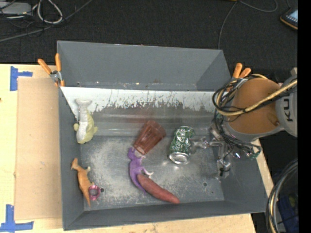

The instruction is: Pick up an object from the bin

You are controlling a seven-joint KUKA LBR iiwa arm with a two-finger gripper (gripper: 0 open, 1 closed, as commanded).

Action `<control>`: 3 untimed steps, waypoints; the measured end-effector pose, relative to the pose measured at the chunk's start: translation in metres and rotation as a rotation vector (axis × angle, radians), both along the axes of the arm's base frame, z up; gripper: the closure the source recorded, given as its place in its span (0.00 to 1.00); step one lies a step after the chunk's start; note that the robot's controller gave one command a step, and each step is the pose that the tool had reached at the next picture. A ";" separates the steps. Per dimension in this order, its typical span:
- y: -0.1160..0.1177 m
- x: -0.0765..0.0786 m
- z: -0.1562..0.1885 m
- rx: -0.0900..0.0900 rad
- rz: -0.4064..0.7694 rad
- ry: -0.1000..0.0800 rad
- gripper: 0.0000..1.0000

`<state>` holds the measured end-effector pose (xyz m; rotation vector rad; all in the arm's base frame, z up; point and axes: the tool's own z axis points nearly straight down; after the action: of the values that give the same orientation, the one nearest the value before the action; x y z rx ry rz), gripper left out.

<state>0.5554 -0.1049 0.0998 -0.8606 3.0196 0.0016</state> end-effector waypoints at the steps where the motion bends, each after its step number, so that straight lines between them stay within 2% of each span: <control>1: 0.021 0.010 -0.003 0.000 -0.023 0.005 0.00; 2: 0.040 0.051 -0.030 0.001 0.160 -0.001 1.00; 3: 0.040 0.051 -0.030 0.001 0.159 -0.002 1.00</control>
Offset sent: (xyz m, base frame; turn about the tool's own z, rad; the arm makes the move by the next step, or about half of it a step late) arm 0.0503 0.0394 -0.0298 -0.1598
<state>0.6063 -0.0647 0.0700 -1.0979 2.9399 0.0022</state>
